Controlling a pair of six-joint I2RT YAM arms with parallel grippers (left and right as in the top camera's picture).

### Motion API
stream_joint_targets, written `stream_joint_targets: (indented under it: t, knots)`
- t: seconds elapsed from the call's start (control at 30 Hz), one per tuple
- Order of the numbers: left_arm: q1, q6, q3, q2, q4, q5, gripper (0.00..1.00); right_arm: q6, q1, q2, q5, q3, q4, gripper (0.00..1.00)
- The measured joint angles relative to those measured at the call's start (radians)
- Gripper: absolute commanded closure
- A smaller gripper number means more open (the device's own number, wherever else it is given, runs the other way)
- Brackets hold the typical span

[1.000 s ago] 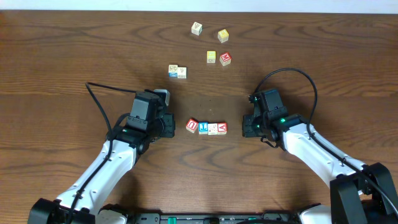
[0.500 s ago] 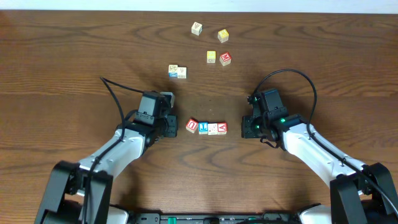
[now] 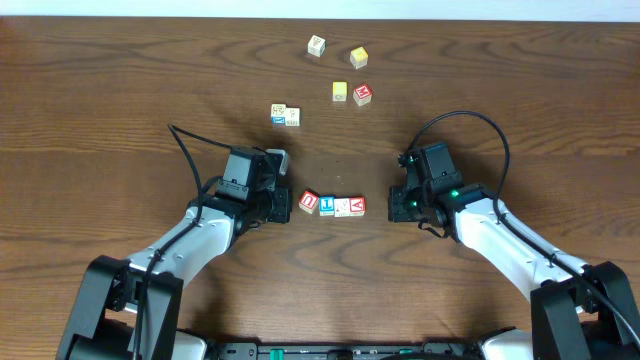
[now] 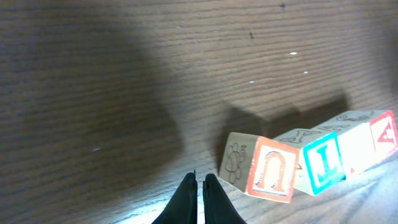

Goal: Lift 4 blocks

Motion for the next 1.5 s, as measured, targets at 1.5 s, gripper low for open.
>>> stream_joint_targets:
  t: [1.5]
  knots:
    - [-0.035,0.030,0.000,0.030,0.051,0.022,0.93,0.000,0.000,0.000,0.000,0.000,-0.009,0.99]
